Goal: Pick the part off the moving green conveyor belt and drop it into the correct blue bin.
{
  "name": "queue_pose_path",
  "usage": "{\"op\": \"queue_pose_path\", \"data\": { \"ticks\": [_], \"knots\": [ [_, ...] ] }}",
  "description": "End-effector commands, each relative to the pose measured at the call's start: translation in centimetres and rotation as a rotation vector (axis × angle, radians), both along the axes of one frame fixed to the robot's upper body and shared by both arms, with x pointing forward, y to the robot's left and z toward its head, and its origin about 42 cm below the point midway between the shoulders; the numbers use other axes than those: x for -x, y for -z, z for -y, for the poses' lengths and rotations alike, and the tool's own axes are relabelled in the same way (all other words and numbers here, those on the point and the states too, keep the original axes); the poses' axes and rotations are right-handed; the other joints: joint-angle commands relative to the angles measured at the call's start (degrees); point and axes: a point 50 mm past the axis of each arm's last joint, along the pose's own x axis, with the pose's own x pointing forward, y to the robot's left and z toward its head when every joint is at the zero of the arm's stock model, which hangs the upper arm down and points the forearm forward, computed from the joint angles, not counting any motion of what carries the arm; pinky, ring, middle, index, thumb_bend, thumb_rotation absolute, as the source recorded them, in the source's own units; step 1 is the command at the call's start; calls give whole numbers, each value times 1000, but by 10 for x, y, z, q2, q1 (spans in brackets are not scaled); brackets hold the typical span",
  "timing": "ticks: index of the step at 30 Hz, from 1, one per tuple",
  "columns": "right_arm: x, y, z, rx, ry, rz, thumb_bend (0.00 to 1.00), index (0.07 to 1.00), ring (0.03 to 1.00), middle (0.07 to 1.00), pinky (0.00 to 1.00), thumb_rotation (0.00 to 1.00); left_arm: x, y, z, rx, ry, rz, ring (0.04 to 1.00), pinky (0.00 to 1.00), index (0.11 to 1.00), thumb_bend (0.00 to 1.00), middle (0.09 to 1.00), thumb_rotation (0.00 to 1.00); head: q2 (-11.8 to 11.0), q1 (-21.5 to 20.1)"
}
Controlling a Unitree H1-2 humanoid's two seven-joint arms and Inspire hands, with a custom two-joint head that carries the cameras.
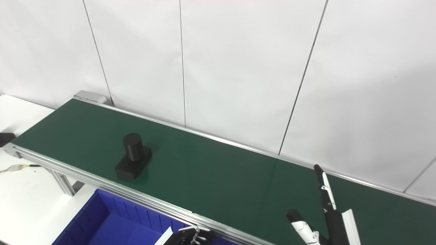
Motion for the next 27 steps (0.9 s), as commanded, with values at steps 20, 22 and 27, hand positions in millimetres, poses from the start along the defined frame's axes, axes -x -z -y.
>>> {"op": "queue_pose_path", "data": {
  "ticks": [20,22,27],
  "knots": [
    [-37,-39,-9,91,-91,49,719,999,921,969,826,579,-15,-7,5,60,22,39,622,544,680,1000,677,181,-8,-2],
    [-38,-41,-8,99,-91,50,731,993,915,961,822,570,-15,-7,5,60,22,38,624,544,678,1000,677,189,-9,-7],
    [-40,-43,-7,106,-94,54,744,979,900,941,814,560,-15,-8,4,59,24,41,616,536,676,1000,674,182,-4,-36]
  ]
}}
